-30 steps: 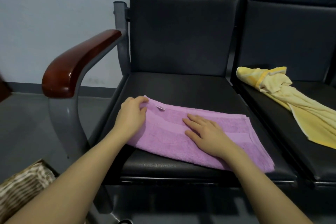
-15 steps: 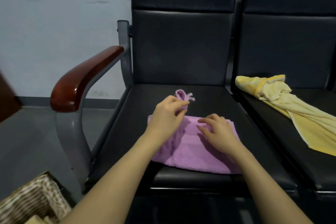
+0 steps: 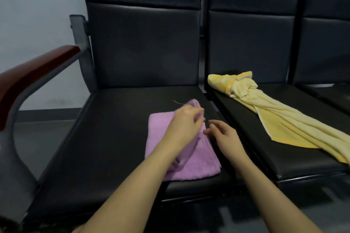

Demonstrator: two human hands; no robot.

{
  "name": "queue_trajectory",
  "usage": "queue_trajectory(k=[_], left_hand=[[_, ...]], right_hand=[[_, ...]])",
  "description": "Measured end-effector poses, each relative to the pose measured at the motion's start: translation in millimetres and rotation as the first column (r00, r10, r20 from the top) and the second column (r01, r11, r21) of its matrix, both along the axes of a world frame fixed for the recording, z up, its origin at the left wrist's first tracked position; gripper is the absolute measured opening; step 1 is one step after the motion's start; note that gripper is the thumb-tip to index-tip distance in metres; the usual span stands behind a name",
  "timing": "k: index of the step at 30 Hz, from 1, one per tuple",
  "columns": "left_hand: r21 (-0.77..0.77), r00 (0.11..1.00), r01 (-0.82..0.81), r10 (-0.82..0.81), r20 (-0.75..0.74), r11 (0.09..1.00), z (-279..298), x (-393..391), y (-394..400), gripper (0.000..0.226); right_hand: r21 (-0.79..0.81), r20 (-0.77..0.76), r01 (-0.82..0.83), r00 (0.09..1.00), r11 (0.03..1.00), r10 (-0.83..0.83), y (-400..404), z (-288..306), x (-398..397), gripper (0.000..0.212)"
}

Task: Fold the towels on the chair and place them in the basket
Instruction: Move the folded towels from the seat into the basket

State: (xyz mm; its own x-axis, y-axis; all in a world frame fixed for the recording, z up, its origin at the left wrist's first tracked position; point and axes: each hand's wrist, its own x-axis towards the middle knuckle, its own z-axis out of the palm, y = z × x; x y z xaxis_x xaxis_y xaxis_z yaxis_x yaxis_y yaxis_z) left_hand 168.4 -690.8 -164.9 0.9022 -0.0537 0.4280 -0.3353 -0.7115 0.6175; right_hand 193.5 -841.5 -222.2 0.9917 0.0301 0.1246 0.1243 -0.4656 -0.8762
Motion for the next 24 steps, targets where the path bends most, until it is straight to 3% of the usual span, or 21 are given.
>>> queue_trajectory(k=[3, 7, 12, 15, 18, 21, 24], left_hand=[[0.125, 0.992, 0.046, -0.031, -0.120, 0.991, -7, 1, 5, 0.029], [0.218, 0.987, -0.094, 0.120, -0.109, 0.971, -14, 1, 33, 0.030], [0.405, 0.971, -0.125, 0.197, -0.139, 0.906, -26, -3, 68, 0.030], [0.496, 0.970, -0.070, 0.175, -0.168, 0.865, -29, -7, 81, 0.032], [0.548, 0.953, 0.012, 0.157, -0.260, 0.837, -30, -9, 87, 0.040], [0.560, 0.915, 0.098, 0.147, -0.376, 0.823, -31, -10, 91, 0.046], [0.588, 0.870, 0.167, 0.163, -0.466, 0.791, -34, -4, 94, 0.051]], right_hand=[[0.084, -0.021, 0.059, 0.998, 0.995, -0.057, 5, 1, 6, 0.017], [0.082, -0.027, 0.065, 0.998, 0.995, -0.063, 18, 0, 11, 0.022], [0.101, 0.245, 0.060, 0.966, 0.993, -0.083, 29, 8, 5, 0.036], [-0.081, 0.386, 0.082, 0.922, 0.993, -0.045, 34, 12, 1, 0.042], [-0.395, 0.393, 0.131, 0.919, 0.909, 0.038, 36, 7, 0, 0.036], [-0.621, 0.219, 0.020, 0.964, 0.783, 0.149, 35, 5, 1, 0.033], [-0.638, 0.055, -0.071, 0.989, 0.767, 0.138, 35, 4, 6, 0.038]])
